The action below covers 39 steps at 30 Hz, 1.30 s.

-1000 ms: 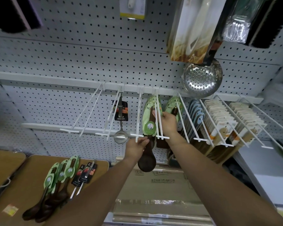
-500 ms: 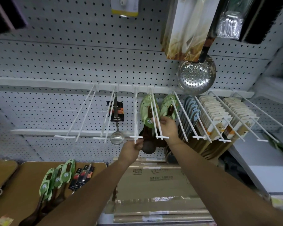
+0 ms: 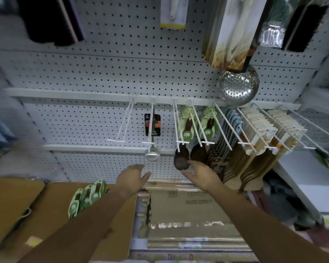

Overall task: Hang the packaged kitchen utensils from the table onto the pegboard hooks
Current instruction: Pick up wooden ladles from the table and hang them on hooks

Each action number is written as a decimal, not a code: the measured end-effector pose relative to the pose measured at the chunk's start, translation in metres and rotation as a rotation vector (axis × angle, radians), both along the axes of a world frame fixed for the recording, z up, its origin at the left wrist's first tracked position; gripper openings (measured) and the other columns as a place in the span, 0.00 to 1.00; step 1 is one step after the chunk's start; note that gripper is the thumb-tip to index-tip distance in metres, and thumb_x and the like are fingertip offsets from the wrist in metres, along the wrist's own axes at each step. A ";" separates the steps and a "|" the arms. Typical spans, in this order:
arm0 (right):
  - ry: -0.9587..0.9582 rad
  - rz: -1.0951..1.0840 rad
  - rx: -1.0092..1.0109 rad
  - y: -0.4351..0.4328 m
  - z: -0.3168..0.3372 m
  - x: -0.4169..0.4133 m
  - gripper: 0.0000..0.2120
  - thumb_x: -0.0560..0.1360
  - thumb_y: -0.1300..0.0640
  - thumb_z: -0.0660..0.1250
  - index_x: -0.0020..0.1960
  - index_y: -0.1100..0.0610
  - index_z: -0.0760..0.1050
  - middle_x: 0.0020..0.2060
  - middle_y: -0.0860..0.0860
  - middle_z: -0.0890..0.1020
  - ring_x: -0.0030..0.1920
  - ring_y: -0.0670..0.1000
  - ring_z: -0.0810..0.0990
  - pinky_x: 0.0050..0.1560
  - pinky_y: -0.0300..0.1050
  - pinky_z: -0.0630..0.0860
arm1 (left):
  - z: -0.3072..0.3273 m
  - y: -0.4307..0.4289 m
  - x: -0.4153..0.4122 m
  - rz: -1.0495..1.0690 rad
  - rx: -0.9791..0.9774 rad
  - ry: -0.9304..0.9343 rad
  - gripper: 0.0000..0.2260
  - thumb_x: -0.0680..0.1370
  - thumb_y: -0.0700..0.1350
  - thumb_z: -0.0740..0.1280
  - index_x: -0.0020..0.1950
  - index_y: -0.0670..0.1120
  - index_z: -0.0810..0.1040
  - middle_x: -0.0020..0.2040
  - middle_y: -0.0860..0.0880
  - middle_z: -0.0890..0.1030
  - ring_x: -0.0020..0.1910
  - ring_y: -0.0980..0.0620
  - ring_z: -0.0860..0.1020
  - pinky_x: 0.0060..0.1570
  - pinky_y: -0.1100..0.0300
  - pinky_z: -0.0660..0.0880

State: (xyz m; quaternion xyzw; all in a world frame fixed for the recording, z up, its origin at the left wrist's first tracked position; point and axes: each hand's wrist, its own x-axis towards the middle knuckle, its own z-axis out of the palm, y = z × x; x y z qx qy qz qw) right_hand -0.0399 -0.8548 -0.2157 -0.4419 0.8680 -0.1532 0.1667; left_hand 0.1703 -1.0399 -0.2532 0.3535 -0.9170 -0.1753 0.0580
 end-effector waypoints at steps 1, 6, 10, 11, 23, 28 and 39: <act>0.070 0.057 0.027 -0.002 -0.003 0.008 0.33 0.79 0.35 0.60 0.75 0.54 0.67 0.70 0.54 0.74 0.67 0.56 0.74 0.64 0.51 0.73 | 0.005 0.003 0.013 -0.004 -0.054 -0.028 0.28 0.80 0.64 0.55 0.75 0.48 0.68 0.72 0.48 0.72 0.71 0.48 0.69 0.68 0.52 0.67; 0.152 0.283 0.050 -0.008 -0.009 0.065 0.36 0.78 0.33 0.59 0.77 0.55 0.63 0.75 0.56 0.68 0.73 0.57 0.68 0.71 0.52 0.68 | 0.026 0.020 0.087 0.067 -0.167 -0.188 0.33 0.79 0.69 0.51 0.75 0.48 0.66 0.74 0.46 0.70 0.71 0.46 0.68 0.71 0.50 0.64; 0.178 0.430 0.018 -0.010 -0.013 0.118 0.35 0.78 0.33 0.60 0.77 0.55 0.63 0.75 0.55 0.69 0.73 0.57 0.69 0.72 0.51 0.66 | 0.035 0.047 0.157 0.195 -0.139 -0.242 0.38 0.73 0.75 0.45 0.69 0.51 0.70 0.66 0.48 0.76 0.63 0.47 0.74 0.61 0.48 0.74; 0.173 0.456 0.007 -0.011 -0.015 0.131 0.35 0.78 0.34 0.60 0.76 0.55 0.64 0.74 0.55 0.70 0.71 0.57 0.70 0.71 0.51 0.67 | 0.036 0.055 0.174 0.217 -0.142 -0.263 0.40 0.72 0.77 0.43 0.69 0.52 0.70 0.66 0.48 0.76 0.63 0.48 0.75 0.60 0.49 0.74; 0.228 0.654 0.008 -0.052 -0.009 0.284 0.41 0.69 0.23 0.47 0.74 0.45 0.63 0.67 0.50 0.77 0.64 0.54 0.76 0.62 0.54 0.75 | 0.034 0.072 0.321 0.327 -0.153 -0.434 0.40 0.75 0.73 0.46 0.76 0.46 0.63 0.74 0.45 0.69 0.72 0.46 0.67 0.70 0.49 0.67; 0.242 0.626 0.048 -0.091 -0.014 0.331 0.42 0.71 0.24 0.48 0.75 0.49 0.64 0.70 0.51 0.74 0.68 0.55 0.74 0.68 0.54 0.72 | 0.027 0.038 0.359 0.279 -0.155 -0.394 0.42 0.74 0.74 0.44 0.76 0.46 0.63 0.75 0.46 0.67 0.74 0.47 0.65 0.71 0.49 0.65; 0.117 0.453 0.133 -0.138 -0.066 0.418 0.32 0.76 0.32 0.58 0.70 0.53 0.68 0.62 0.54 0.79 0.59 0.55 0.78 0.57 0.52 0.78 | -0.035 -0.050 0.428 0.176 0.007 -0.402 0.37 0.75 0.72 0.47 0.73 0.48 0.67 0.73 0.46 0.71 0.71 0.46 0.68 0.68 0.47 0.67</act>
